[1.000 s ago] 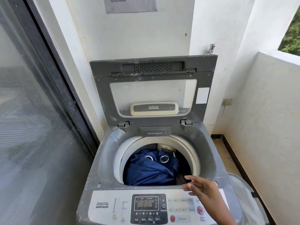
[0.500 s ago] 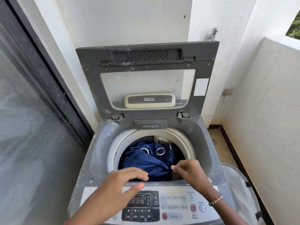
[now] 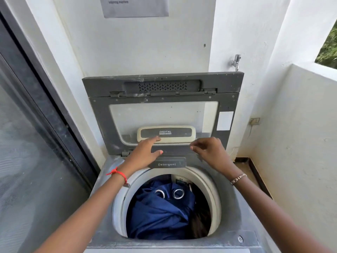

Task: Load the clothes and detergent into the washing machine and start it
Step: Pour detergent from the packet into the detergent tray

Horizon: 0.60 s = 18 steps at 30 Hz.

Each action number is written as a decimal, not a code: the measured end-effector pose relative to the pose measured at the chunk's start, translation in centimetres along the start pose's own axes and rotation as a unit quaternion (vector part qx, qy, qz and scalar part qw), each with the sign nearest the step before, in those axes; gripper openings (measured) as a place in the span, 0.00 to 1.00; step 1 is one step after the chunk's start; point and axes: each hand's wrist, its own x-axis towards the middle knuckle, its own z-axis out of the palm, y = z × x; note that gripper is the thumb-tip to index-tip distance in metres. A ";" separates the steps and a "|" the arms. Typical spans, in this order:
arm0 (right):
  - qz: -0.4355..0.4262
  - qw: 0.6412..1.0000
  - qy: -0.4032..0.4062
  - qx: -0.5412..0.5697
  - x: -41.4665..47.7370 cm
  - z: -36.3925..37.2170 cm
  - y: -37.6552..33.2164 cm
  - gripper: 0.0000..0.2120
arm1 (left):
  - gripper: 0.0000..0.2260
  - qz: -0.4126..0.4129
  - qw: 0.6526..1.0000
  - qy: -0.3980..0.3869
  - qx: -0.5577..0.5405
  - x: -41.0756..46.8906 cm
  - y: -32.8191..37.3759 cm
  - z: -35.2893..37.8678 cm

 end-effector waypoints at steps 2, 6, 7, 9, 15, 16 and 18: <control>0.028 0.999 -0.008 0.020 0.3 0.7 0.6 0.05 | 0.14 -0.088 0.984 -0.016 -0.154 0.5 -0.4 1.5; 0.125 0.986 -0.041 0.101 0.2 4.9 3.6 0.07 | 0.08 -0.319 0.830 -0.063 -0.454 1.1 -3.1 6.0; 0.161 0.977 -0.048 0.129 0.3 6.4 4.6 0.08 | 0.11 -0.361 0.778 -0.066 -0.510 1.3 -3.9 6.9; 0.238 0.951 -0.047 0.192 0.5 9.2 6.3 0.07 | 0.17 -0.411 0.696 -0.048 -0.586 1.8 -5.3 8.7; 0.467 0.761 0.032 0.450 3.2 14.3 8.4 0.09 | 0.30 -0.459 0.562 0.038 -0.687 4.2 -7.8 11.6; 0.489 0.727 0.058 0.479 3.9 14.8 8.7 0.09 | 0.31 -0.457 0.552 0.048 -0.696 5.0 -8.1 11.7; 0.513 0.665 0.092 0.534 4.7 15.5 9.0 0.12 | 0.31 -0.446 0.539 0.072 -0.711 6.1 -8.6 11.8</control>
